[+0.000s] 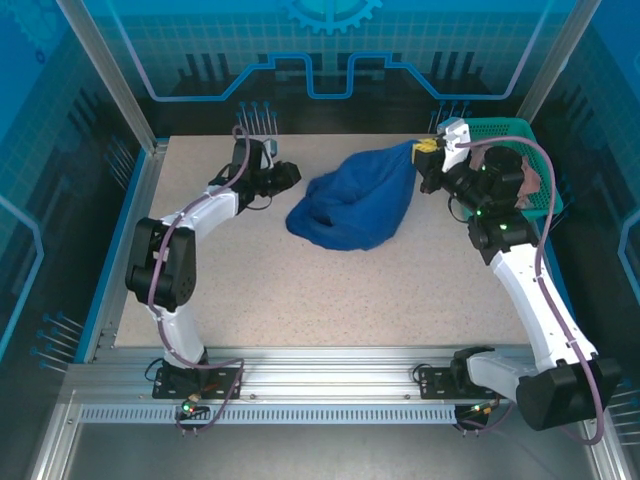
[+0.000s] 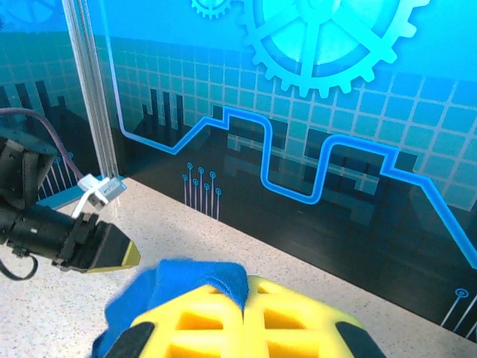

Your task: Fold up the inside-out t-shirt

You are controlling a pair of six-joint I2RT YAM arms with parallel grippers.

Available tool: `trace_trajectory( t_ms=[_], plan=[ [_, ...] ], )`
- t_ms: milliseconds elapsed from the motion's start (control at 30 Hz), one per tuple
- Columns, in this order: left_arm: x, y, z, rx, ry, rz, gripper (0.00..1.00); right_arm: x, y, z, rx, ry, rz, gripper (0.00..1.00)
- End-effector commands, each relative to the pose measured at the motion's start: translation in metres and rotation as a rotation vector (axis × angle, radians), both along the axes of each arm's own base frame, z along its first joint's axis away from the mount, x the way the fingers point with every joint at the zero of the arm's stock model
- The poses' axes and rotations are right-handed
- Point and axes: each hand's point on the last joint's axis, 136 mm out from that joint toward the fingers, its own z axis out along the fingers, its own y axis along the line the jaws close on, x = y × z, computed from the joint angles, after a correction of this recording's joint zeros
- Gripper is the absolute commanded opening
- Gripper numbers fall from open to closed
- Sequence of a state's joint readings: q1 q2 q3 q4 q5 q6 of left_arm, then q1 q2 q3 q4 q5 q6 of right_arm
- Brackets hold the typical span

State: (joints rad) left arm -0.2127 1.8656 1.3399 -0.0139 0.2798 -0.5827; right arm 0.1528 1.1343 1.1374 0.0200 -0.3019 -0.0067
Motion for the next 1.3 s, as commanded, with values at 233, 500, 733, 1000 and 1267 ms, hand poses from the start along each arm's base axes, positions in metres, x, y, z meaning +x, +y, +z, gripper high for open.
trace_trajectory(
  t_ms=[233,500,733,1000,1267],
  plan=[
    [-0.062,-0.045,0.026,0.007,-0.215,-0.231,0.68,-0.017,0.004,-0.042,-0.040,0.155,0.052,0.00],
    [-0.051,-0.142,-0.018,-0.024,0.009,-0.457,0.74,-0.028,0.012,-0.051,-0.035,0.166,0.119,0.00],
    [-0.051,-0.216,-0.058,-0.033,0.175,-0.630,0.78,-0.032,0.017,-0.040,-0.006,0.134,0.154,0.00],
    [-0.074,-0.252,-0.054,-0.207,0.259,-0.758,0.46,-0.031,-0.002,0.031,0.088,-0.038,0.085,0.00],
    [-0.021,-0.177,0.050,-0.286,0.009,-0.575,0.00,-0.031,-0.012,0.081,0.140,-0.129,0.071,0.00]
  ],
)
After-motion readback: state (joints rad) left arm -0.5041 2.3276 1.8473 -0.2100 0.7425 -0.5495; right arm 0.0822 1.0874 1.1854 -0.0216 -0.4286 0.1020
